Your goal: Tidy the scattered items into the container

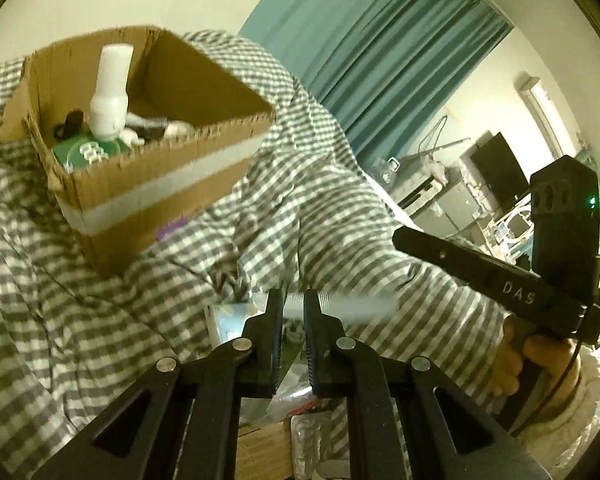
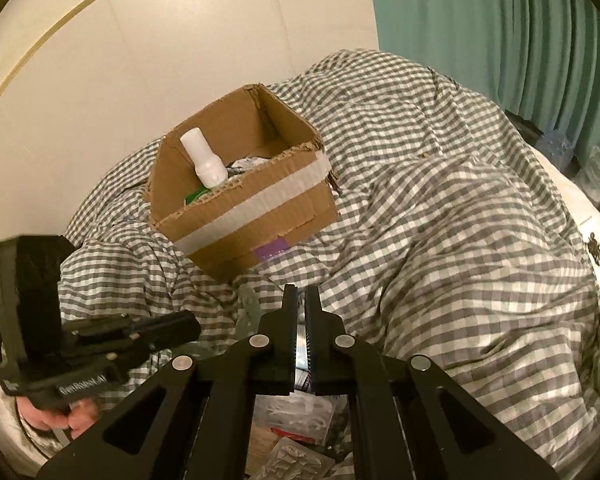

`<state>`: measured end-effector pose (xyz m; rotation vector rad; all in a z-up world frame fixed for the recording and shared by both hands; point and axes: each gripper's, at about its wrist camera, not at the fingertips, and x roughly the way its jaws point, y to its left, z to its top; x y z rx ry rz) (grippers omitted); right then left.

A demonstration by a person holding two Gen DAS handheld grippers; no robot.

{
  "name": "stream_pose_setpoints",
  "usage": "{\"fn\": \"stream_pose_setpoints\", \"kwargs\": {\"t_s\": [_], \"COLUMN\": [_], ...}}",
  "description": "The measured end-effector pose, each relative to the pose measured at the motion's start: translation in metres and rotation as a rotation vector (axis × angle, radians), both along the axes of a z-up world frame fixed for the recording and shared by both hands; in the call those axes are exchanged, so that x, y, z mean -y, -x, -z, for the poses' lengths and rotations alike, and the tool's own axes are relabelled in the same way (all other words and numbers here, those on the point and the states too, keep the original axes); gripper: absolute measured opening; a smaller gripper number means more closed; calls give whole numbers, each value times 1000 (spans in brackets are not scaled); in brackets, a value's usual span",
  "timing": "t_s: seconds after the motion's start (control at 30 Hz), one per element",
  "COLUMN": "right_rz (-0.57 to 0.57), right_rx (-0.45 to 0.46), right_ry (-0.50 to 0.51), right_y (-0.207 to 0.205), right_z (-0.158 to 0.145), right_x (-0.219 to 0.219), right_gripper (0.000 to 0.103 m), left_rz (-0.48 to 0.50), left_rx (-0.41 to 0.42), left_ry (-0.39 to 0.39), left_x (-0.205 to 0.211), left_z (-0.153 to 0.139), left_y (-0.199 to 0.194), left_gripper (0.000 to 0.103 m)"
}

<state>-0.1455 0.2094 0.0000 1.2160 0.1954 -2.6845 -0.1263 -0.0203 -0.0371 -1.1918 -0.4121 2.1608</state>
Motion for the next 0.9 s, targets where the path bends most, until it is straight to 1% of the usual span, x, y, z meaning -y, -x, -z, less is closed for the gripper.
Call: {"fn": "stream_pose_setpoints", "kwargs": {"t_s": [0.2, 0.33, 0.4, 0.43, 0.47, 0.53, 0.57, 0.67, 0.7, 0.77, 0.8, 0.83, 0.87, 0.9], "right_rz": [-20, -22, -23, -15, -5, 25, 38, 49, 48, 64, 73, 78, 77, 72], "right_rx": [-4, 45, 140, 177, 220, 285, 321, 410, 425, 449, 460, 468, 482, 488], "right_ry": [-5, -7, -12, -24, -59, -176, -238, -282, -291, -350, -372, -378, -376, -375], "right_y": [1, 6, 16, 20, 26, 35, 40, 50, 52, 58, 61, 62, 63, 63], "right_z": [-4, 8, 30, 41, 57, 87, 103, 137, 143, 159, 165, 169, 174, 176], "right_x": [4, 3, -1, -2, -3, -1, -1, -3, -4, -4, -5, -6, -7, -7], "right_gripper": [3, 4, 22, 38, 39, 39, 39, 38, 38, 37, 32, 13, 3, 3], "left_rz": [-8, -20, -28, -30, -35, -41, -44, -47, -42, -42, -45, -51, -57, -61], "left_rx": [-18, -10, 12, 23, 29, 42, 55, 76, 80, 85, 90, 93, 93, 95], "left_ry": [9, 25, 33, 33, 33, 38, 37, 28, 30, 40, 44, 59, 81, 107], "left_x": [5, 8, 9, 10, 11, 13, 15, 18, 18, 17, 18, 18, 19, 19], "left_z": [-7, 1, 12, 17, 22, 32, 37, 45, 48, 53, 56, 58, 61, 63], "left_y": [2, 1, 2, 2, 2, 3, 4, 6, 6, 6, 6, 5, 5, 5], "left_gripper": [10, 10, 10, 10, 10, 10, 10, 10, 10, 11, 11, 12, 13, 17]}}
